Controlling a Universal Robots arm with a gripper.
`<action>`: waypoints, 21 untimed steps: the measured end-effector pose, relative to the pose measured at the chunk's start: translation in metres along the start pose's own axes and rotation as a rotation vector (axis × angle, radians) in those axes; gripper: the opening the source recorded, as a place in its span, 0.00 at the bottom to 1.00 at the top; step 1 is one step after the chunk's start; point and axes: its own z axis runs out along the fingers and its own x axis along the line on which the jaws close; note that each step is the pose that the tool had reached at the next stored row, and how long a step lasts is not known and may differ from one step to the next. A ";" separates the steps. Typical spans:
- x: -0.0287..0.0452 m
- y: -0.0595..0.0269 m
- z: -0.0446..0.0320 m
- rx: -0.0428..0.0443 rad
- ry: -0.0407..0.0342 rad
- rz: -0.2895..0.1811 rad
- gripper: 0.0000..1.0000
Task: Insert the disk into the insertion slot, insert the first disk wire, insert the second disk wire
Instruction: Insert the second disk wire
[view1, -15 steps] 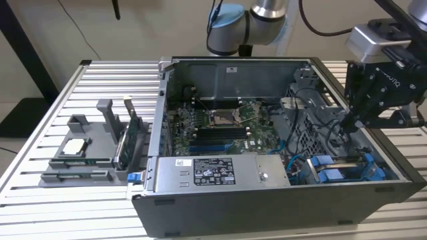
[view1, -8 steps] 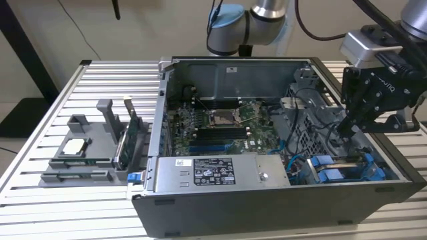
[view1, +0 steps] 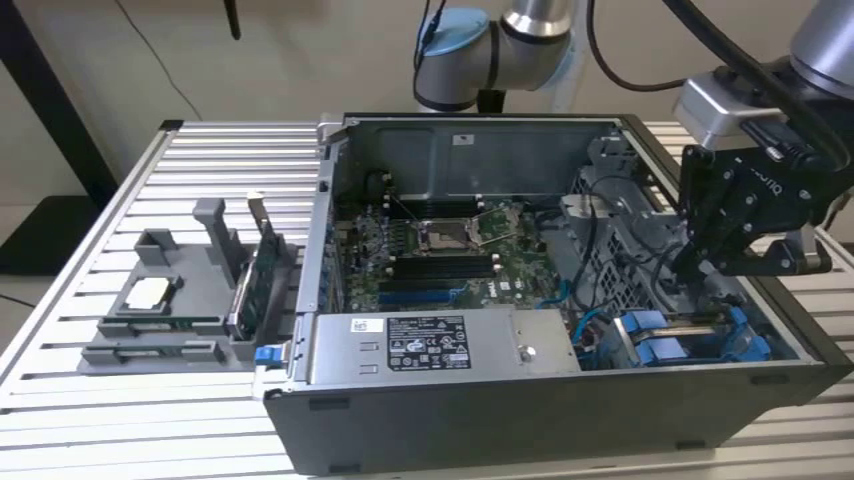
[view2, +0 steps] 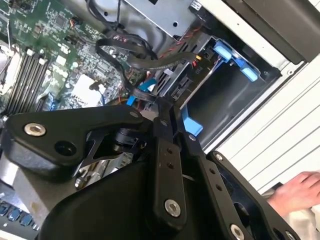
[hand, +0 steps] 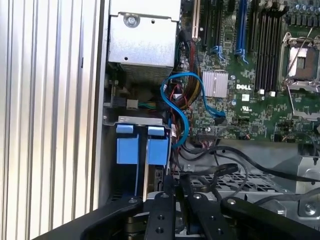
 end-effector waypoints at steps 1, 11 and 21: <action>0.0000 0.0000 0.0003 -0.0003 0.0062 0.003 0.16; 0.0005 -0.0041 0.0036 -0.0253 0.0370 0.025 0.16; 0.0014 -0.0164 0.0105 -0.0495 0.0379 0.032 0.16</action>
